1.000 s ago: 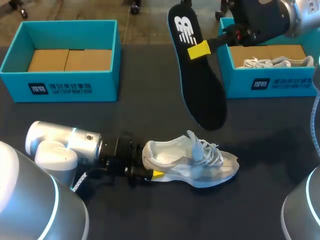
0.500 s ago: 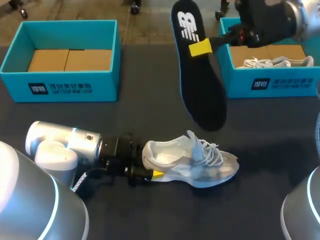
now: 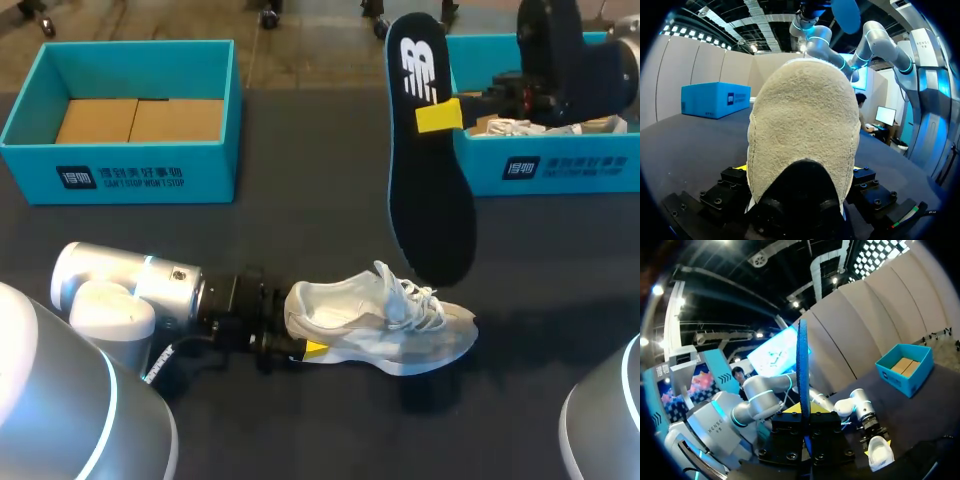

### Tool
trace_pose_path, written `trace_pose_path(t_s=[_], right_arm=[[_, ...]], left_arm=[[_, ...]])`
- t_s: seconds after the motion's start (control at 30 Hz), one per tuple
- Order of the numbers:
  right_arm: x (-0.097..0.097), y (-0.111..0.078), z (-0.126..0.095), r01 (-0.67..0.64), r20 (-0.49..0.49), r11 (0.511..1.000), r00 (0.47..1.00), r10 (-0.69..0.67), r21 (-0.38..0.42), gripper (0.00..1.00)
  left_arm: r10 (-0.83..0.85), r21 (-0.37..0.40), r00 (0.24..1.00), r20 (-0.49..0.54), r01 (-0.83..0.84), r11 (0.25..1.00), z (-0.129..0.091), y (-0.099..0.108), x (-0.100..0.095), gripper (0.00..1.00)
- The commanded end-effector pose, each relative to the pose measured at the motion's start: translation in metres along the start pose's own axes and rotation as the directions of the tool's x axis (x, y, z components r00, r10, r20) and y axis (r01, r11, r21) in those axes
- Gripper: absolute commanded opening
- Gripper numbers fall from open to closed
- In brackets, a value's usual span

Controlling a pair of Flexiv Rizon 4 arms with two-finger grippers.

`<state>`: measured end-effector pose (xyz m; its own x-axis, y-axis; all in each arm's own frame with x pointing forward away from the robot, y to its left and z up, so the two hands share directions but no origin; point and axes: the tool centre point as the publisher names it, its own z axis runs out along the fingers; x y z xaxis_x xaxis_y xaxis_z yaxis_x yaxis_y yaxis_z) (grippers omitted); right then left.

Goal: Take the shoe out of the shoebox, open the shoe tongue, remove and reinsert the insole, then place the shoe into the shoebox

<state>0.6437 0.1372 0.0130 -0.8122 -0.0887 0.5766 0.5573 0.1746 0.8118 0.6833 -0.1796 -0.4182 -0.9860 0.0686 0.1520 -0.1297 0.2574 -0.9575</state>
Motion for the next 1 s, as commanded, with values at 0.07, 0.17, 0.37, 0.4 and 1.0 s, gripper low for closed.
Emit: trace_pose_path(t_s=[0.07,0.17,0.37,0.4,1.0], right_arm=[[0.011,-0.007,-0.005,0.036,-0.010,0.999,0.999,-0.037,-0.037,0.00],[0.020,-0.008,-0.006,0.037,0.003,0.998,0.999,-0.037,-0.041,0.00],[0.033,-0.016,-0.006,0.031,0.069,0.998,0.997,-0.027,-0.062,0.00],[0.034,-0.017,-0.007,0.036,0.067,0.997,0.997,-0.031,-0.061,0.00],[0.043,-0.019,-0.020,0.022,0.045,0.998,0.999,-0.020,-0.057,0.00]], left_arm=[[0.000,-0.002,1.000,0.001,0.000,1.000,0.001,-0.001,0.000,0.00],[0.000,-0.002,1.000,0.001,0.000,1.000,0.001,-0.001,0.000,0.00],[0.000,-0.002,1.000,0.001,0.000,1.000,0.001,-0.001,0.000,0.00],[0.000,-0.002,1.000,0.001,0.000,1.000,0.001,-0.001,0.000,0.00],[0.000,-0.002,1.000,0.001,0.000,1.000,0.001,-0.001,0.000,0.00]])
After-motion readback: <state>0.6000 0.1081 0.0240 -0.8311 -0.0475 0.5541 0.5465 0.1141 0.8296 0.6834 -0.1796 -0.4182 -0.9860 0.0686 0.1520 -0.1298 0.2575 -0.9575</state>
